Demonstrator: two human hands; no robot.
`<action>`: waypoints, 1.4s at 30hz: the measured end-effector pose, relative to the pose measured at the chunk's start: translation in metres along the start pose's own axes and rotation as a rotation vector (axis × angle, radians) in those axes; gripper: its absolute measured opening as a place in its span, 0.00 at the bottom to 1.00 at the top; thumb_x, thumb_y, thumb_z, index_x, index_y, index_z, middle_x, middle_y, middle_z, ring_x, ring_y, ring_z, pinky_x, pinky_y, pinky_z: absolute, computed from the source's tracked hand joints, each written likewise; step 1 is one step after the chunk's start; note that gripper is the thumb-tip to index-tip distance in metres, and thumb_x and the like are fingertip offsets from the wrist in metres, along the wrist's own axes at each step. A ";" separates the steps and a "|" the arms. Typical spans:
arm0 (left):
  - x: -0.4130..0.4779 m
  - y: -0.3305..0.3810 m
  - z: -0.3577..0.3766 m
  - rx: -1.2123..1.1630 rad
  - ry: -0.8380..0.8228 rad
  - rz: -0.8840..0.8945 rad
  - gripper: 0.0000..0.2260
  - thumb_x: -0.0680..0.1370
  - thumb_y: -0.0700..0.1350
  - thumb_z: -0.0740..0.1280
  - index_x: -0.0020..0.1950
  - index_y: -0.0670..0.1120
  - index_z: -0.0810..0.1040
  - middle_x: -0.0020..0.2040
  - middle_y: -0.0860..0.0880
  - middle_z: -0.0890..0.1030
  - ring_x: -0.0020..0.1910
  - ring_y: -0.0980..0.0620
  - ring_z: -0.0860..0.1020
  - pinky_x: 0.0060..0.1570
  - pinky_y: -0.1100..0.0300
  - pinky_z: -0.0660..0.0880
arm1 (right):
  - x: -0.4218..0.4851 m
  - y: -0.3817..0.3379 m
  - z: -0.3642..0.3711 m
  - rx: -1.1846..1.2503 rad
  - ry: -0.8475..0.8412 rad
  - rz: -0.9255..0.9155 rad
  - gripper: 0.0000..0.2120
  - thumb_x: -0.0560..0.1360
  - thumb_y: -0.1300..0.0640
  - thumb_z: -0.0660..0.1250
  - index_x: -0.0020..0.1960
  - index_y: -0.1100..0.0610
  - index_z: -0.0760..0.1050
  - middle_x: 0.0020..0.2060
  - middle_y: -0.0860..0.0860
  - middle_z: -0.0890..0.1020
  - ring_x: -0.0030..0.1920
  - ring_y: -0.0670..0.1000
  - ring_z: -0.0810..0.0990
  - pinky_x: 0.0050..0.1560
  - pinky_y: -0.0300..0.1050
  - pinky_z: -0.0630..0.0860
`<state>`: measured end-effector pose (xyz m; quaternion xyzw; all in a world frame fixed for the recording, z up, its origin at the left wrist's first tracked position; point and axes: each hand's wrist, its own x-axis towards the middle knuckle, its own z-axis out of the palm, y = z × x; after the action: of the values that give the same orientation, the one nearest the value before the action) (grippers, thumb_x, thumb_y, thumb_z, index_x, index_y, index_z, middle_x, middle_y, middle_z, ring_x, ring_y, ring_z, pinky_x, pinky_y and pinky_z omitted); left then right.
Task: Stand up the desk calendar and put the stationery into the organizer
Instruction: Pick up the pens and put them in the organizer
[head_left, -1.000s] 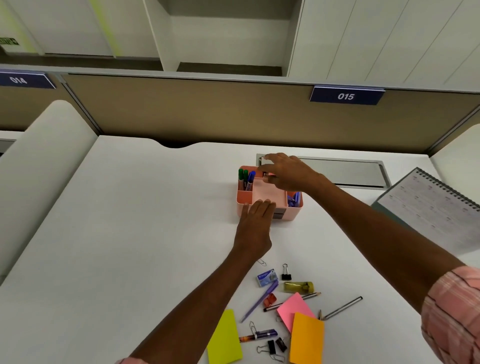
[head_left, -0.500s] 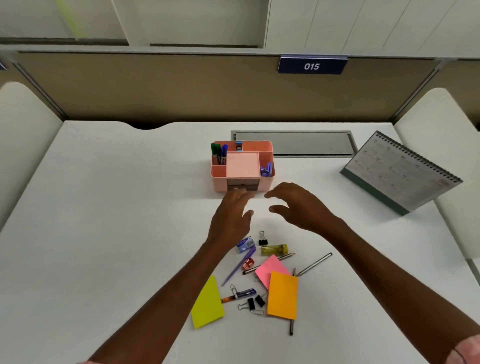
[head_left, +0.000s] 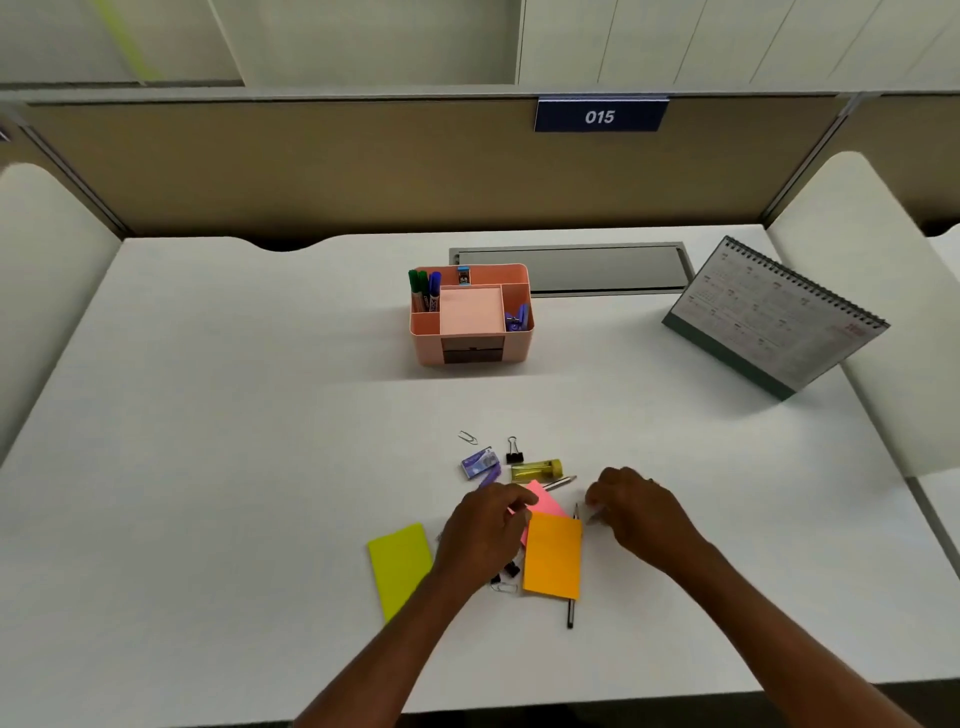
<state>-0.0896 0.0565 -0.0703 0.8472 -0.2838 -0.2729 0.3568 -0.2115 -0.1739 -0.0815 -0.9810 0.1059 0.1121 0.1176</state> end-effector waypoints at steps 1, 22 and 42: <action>-0.004 0.002 0.001 -0.001 -0.007 -0.019 0.10 0.82 0.47 0.68 0.62 0.56 0.83 0.54 0.57 0.84 0.48 0.60 0.81 0.53 0.60 0.80 | -0.001 0.002 0.003 -0.020 0.015 -0.016 0.12 0.71 0.62 0.73 0.51 0.48 0.80 0.48 0.46 0.80 0.50 0.52 0.80 0.38 0.48 0.78; -0.020 0.015 0.006 -0.198 0.013 -0.162 0.07 0.80 0.49 0.71 0.57 0.54 0.85 0.49 0.55 0.85 0.46 0.58 0.83 0.47 0.58 0.84 | -0.007 0.008 0.019 -0.215 0.098 -0.096 0.16 0.67 0.69 0.72 0.47 0.51 0.78 0.44 0.48 0.79 0.45 0.51 0.77 0.40 0.47 0.73; -0.020 0.020 0.001 -0.869 0.305 -0.329 0.06 0.77 0.43 0.76 0.53 0.44 0.87 0.44 0.45 0.88 0.45 0.44 0.88 0.52 0.48 0.84 | 0.012 -0.091 -0.004 0.477 0.320 -0.055 0.06 0.79 0.57 0.68 0.52 0.46 0.77 0.46 0.42 0.80 0.46 0.44 0.78 0.45 0.45 0.78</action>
<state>-0.1096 0.0581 -0.0506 0.6838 0.0493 -0.2917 0.6670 -0.1784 -0.0909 -0.0614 -0.9334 0.1197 -0.0755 0.3297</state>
